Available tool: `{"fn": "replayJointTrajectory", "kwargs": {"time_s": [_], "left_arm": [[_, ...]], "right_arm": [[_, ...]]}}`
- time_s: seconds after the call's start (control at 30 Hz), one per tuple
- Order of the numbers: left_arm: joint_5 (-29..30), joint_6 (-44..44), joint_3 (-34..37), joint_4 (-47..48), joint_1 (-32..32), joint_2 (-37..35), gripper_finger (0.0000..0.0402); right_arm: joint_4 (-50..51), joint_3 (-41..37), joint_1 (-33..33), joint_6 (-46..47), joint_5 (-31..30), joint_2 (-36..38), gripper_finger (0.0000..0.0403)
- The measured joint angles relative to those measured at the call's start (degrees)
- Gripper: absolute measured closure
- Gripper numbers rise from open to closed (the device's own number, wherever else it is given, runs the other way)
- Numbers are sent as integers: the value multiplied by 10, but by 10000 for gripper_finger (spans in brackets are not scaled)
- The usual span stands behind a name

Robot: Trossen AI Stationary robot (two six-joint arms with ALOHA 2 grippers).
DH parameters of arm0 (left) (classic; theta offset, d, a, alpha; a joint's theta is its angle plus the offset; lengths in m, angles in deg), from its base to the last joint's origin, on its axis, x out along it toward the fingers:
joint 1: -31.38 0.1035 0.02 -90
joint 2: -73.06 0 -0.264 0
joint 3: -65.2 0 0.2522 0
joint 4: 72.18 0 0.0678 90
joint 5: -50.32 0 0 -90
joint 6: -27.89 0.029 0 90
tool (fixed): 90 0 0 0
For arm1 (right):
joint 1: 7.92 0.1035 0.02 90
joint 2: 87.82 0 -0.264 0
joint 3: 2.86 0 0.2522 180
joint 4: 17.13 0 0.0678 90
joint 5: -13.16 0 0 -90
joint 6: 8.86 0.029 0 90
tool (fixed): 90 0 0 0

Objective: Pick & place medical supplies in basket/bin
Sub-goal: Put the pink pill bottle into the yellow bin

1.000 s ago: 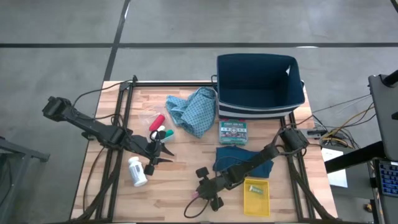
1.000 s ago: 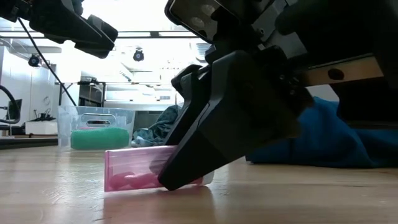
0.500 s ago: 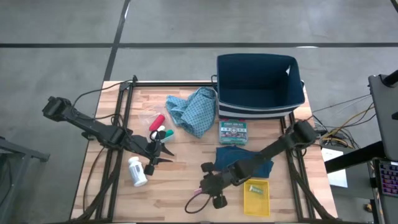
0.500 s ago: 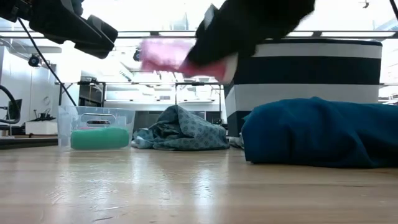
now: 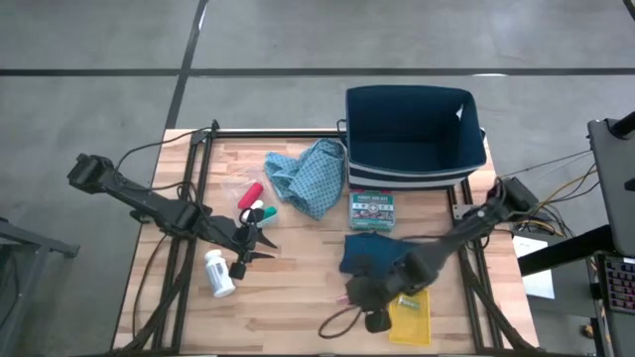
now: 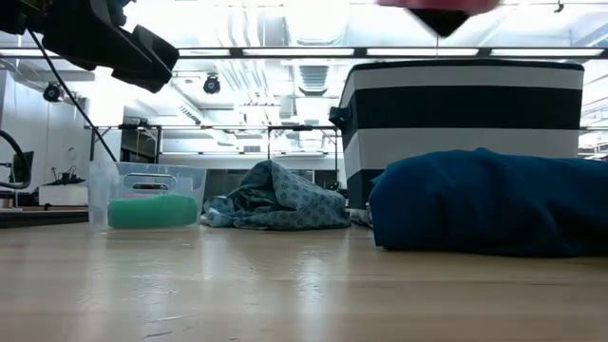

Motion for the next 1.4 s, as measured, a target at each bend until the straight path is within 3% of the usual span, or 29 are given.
{"fn": "replayJointTrajectory", "kwargs": {"time_s": [0.2,0.3,0.87,1.4], "left_arm": [[0,0,0,2,0,0,281],[0,0,0,2,0,0,281],[0,0,0,2,0,0,281],[0,0,0,2,0,0,281]], "right_arm": [[86,-1,68,71,-117,30,303],[130,-1,101,133,-139,37,303],[259,-3,244,449,-153,37,302],[234,-88,268,525,-151,36,302]]}}
